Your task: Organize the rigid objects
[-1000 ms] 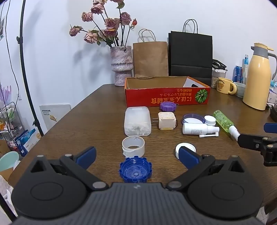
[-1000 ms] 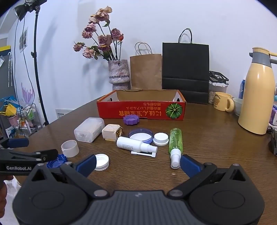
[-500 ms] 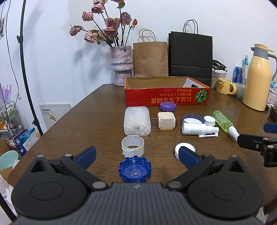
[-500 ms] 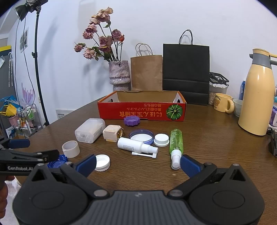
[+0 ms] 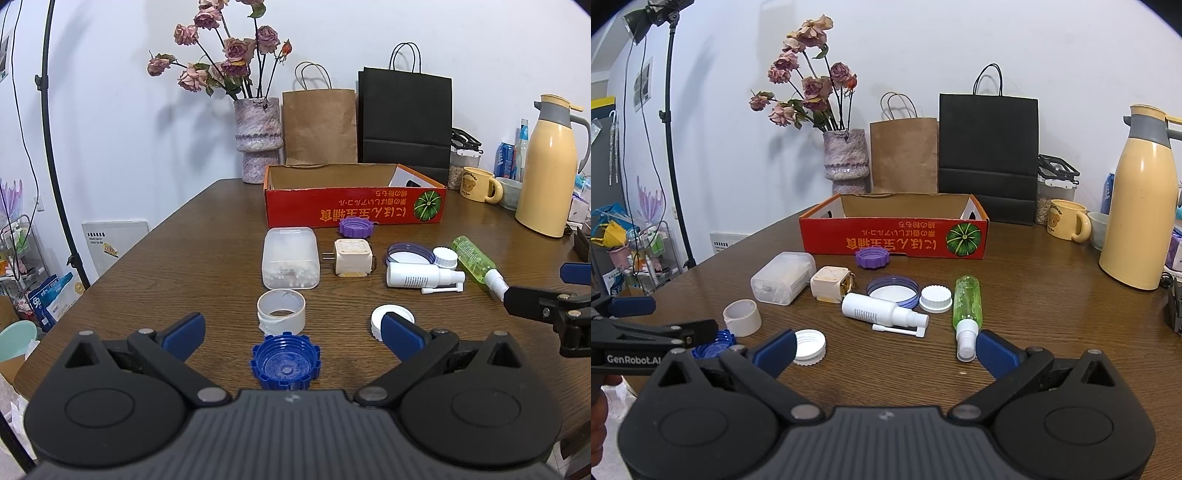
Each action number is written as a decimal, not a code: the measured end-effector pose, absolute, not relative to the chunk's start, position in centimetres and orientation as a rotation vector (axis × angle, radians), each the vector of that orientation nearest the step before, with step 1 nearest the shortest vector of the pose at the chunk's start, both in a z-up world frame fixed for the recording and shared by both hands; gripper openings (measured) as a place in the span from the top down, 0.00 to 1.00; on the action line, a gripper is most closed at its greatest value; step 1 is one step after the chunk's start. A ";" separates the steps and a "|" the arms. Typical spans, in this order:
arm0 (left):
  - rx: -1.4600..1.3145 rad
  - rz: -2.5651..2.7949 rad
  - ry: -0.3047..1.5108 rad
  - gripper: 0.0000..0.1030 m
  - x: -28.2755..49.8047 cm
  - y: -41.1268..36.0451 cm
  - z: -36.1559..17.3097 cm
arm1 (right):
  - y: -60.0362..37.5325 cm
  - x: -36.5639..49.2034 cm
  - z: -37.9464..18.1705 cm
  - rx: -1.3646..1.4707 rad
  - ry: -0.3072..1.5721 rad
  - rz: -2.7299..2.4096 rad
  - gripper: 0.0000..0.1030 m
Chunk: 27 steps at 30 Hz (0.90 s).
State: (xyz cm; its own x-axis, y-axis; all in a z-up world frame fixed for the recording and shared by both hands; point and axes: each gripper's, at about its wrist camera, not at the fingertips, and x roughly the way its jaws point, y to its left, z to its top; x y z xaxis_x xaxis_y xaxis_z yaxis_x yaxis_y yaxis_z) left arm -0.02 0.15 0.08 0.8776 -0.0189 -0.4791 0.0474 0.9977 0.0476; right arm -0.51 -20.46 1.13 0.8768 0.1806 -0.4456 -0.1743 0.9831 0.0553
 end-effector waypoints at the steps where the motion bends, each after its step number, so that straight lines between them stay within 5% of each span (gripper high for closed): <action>1: 0.057 -0.036 0.498 0.00 0.0 0.1 0.1 | -20.4 -0.5 1.1 0.014 0.466 0.185 0.00; 27: 0.055 -0.040 0.492 0.00 -0.1 0.1 0.3 | -20.0 -1.0 1.5 -0.001 0.445 0.204 0.00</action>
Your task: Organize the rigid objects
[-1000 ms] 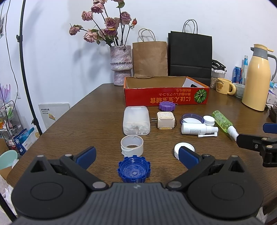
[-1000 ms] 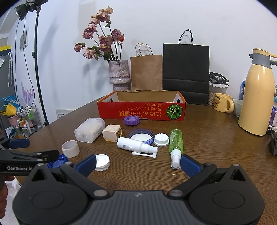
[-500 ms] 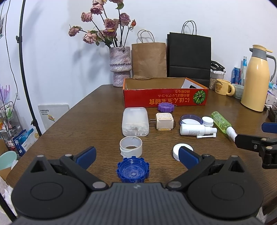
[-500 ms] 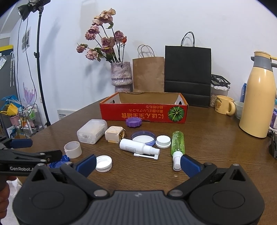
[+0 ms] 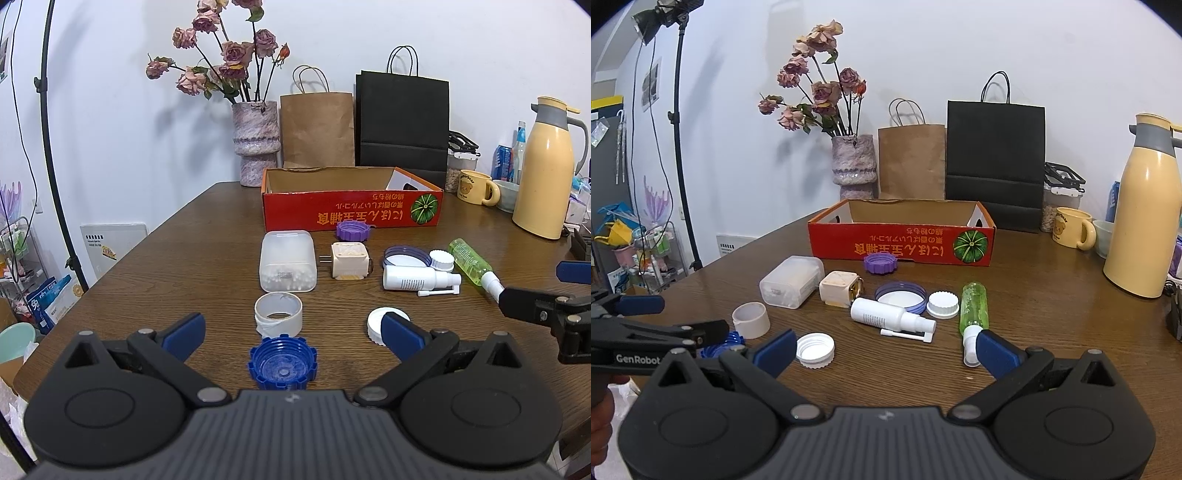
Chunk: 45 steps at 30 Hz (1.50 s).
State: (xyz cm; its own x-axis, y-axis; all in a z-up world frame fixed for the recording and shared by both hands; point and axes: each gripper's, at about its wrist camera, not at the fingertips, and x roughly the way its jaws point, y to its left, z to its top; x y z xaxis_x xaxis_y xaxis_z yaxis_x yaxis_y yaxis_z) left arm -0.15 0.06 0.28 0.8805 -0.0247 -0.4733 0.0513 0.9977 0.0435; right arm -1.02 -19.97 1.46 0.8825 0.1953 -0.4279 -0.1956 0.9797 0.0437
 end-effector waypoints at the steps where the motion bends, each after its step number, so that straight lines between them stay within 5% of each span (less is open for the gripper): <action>1: 0.056 -0.041 0.491 0.00 -0.2 0.0 0.4 | -20.0 -1.0 1.5 -0.001 0.445 0.204 0.00; 45: 0.018 -0.034 0.610 0.00 2.3 1.5 -2.6 | -18.5 0.8 -0.1 -0.028 0.494 0.206 0.00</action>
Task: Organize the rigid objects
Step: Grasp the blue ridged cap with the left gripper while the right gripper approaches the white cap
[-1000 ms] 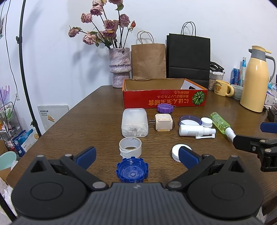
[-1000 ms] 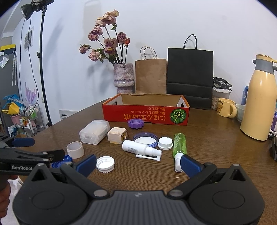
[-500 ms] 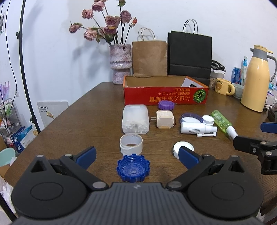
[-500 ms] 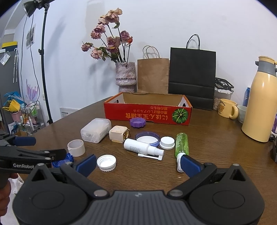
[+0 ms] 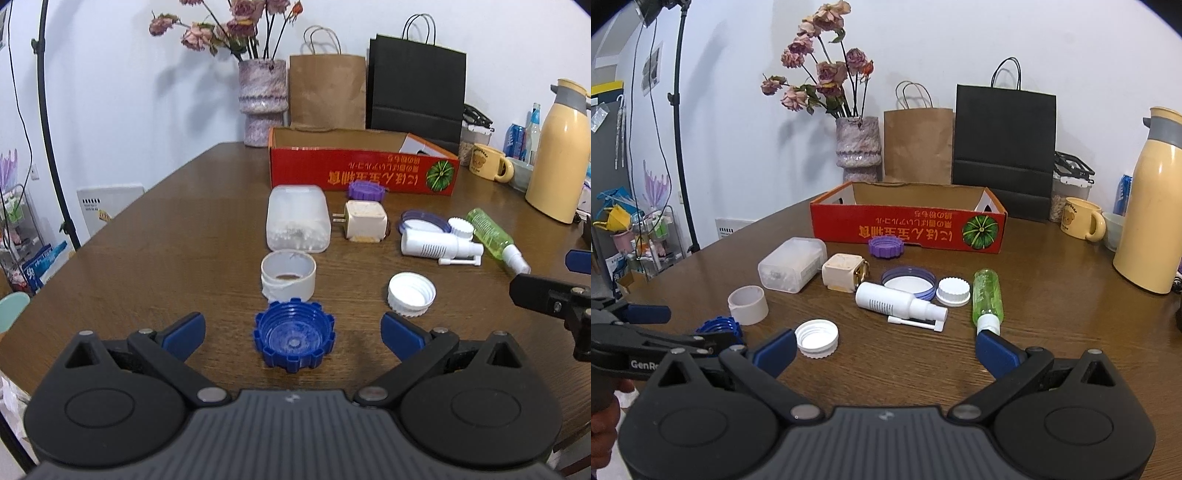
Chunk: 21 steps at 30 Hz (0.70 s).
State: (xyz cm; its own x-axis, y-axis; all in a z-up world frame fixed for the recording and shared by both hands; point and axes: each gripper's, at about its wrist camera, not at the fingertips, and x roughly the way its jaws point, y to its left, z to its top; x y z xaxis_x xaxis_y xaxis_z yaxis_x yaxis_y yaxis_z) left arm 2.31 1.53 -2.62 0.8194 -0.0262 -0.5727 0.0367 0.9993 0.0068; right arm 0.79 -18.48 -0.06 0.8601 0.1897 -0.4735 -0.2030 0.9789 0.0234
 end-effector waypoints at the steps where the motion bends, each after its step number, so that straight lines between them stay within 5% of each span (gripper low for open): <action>1: 0.016 -0.032 0.615 0.00 2.5 1.6 -2.8 | -18.4 1.0 -0.1 -0.028 0.498 0.206 0.00; 17: 0.010 -0.030 0.650 0.00 4.4 2.4 -4.6 | -17.0 3.2 -1.6 -0.027 0.545 0.218 0.00; 21: 0.010 -0.043 0.657 0.18 4.7 2.5 -4.9 | -16.6 3.7 -1.8 -0.028 0.552 0.223 0.00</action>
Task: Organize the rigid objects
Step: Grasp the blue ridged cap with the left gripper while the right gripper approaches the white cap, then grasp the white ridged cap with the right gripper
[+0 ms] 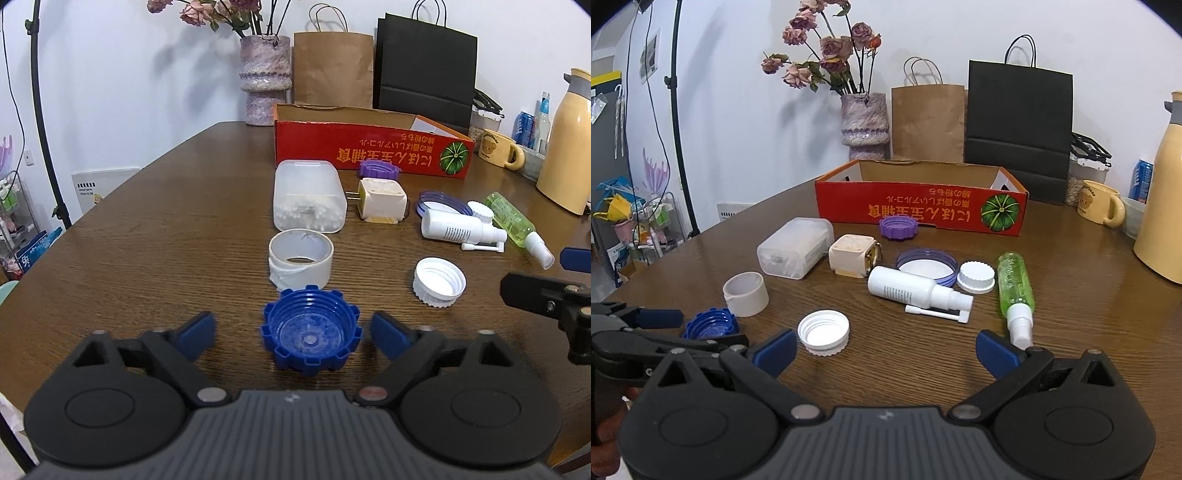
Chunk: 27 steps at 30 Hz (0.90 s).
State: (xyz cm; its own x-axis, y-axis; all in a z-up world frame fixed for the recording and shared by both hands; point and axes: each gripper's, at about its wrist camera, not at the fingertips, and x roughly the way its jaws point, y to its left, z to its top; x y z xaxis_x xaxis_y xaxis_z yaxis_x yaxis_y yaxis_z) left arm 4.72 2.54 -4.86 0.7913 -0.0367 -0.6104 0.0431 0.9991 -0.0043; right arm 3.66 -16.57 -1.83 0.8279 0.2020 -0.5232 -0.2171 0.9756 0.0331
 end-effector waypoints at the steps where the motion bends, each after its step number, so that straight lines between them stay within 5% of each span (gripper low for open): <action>1: 0.012 -0.044 0.655 0.23 4.8 2.6 -4.9 | -16.4 3.8 -1.9 -0.028 0.554 0.224 0.00; 6: 0.006 -0.064 0.632 0.46 4.7 2.9 -4.8 | -15.7 4.4 -2.2 -0.031 0.566 0.230 0.00; 27: -0.025 -0.062 0.570 0.46 4.7 5.9 -3.5 | -11.8 7.9 -3.7 -0.096 0.630 0.268 0.07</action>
State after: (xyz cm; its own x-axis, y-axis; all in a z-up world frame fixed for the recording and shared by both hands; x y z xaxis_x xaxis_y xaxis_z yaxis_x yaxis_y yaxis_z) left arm 4.73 5.94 -3.45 0.8400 -0.0657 -0.5387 0.0518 0.9978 -0.0408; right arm 7.86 -11.84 -3.74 0.7748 0.2179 -0.5935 -0.2761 0.9611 -0.0076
